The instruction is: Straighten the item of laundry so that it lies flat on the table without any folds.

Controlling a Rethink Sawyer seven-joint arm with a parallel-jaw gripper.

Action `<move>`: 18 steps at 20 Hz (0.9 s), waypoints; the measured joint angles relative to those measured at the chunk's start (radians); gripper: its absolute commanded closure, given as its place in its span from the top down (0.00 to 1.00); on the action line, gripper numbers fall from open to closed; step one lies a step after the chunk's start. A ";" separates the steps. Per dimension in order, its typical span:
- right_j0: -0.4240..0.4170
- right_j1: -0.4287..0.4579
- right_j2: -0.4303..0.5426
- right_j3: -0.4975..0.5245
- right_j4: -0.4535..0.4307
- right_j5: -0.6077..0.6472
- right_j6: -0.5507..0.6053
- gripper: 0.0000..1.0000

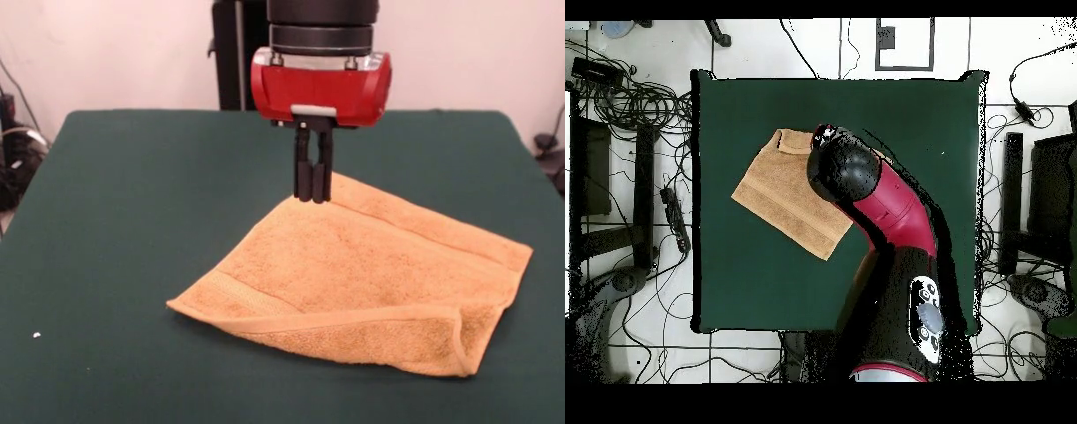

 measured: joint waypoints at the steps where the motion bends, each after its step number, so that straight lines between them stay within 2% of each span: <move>1: -0.002 0.000 0.002 0.000 -0.002 0.000 0.000 0.00; 18: -0.041 0.011 0.099 0.000 -0.070 -0.022 0.000 0.00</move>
